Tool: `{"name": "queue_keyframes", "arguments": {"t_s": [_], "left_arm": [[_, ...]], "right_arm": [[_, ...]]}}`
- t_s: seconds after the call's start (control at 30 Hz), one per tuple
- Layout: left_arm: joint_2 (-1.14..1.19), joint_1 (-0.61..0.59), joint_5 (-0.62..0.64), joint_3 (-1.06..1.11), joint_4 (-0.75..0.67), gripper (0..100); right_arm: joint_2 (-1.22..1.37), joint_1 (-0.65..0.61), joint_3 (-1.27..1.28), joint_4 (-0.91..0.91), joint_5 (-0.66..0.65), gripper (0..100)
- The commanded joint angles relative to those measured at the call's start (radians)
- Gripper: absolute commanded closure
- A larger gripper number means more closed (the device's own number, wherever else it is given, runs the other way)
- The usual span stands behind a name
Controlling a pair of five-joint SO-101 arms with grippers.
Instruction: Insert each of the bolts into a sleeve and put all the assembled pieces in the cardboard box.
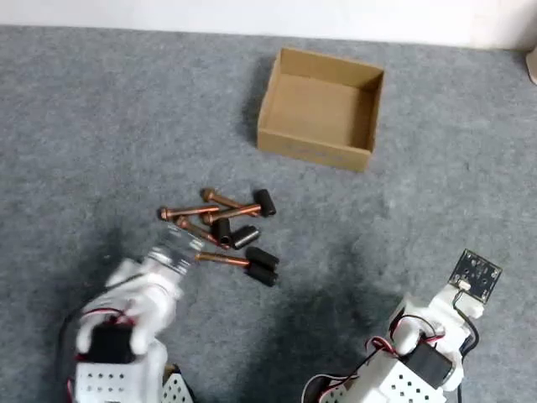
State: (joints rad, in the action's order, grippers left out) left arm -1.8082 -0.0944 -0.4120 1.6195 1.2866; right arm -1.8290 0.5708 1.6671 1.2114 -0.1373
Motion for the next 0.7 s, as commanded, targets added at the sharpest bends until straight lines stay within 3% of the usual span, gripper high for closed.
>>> {"name": "queue_keyframes", "arguments": {"t_s": [0.0,0.1,0.27,0.4,0.53,0.67], "left_arm": [[-0.007,-0.226,-0.006,-0.222,-0.212,99],[-0.007,-0.306,-0.003,-0.352,-0.304,99],[-0.007,-0.338,-0.005,-0.424,-0.262,99],[0.004,-0.206,-0.003,-0.401,-0.226,99],[0.035,-0.064,0.002,-0.42,-0.213,99],[0.314,-0.053,0.06,-0.558,-0.252,99]], "right_arm": [[-0.007,0.013,0.035,-0.139,0.005,68.9],[-0.007,0.013,-0.033,-0.193,0.005,68.8],[-0.007,0.042,-0.107,-0.065,-0.011,68.8],[-0.007,-0.019,-0.108,0.004,-0.16,68.8],[-0.004,-0.097,-0.116,-0.002,-0.167,68.8],[0.004,-0.222,-0.131,-0.004,-0.233,68.8]]}}
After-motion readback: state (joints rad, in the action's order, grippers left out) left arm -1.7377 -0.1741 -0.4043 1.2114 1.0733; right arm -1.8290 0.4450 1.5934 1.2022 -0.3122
